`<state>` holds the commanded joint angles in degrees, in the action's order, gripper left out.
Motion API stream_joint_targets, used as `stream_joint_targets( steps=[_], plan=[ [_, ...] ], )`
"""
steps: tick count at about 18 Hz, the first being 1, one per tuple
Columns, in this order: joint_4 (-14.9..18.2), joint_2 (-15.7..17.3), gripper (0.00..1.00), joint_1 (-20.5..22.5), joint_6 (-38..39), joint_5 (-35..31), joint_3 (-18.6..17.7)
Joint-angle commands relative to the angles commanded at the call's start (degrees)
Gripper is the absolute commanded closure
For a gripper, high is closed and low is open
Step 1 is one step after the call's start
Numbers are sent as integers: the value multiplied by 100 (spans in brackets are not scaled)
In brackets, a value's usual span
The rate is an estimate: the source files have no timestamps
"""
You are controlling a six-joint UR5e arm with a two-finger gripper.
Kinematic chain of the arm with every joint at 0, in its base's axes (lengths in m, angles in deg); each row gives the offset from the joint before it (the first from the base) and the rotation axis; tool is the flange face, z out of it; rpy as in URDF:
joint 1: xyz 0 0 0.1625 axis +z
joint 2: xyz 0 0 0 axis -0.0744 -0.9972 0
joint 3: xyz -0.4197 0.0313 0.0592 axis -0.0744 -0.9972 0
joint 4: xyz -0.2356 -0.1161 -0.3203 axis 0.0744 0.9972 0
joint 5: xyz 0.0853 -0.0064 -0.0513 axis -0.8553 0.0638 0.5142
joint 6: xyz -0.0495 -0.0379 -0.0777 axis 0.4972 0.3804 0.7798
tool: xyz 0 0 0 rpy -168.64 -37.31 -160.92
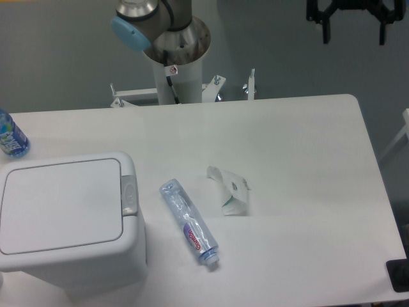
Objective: Open the trash can
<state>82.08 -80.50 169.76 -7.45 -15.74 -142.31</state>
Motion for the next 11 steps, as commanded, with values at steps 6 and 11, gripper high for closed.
stream_joint_targets(
  steps=[6,11],
  plan=[
    [0,-9,0,-52,290,141,-44],
    [-61,-123,0,-490,1472,413,-53]
  ],
)
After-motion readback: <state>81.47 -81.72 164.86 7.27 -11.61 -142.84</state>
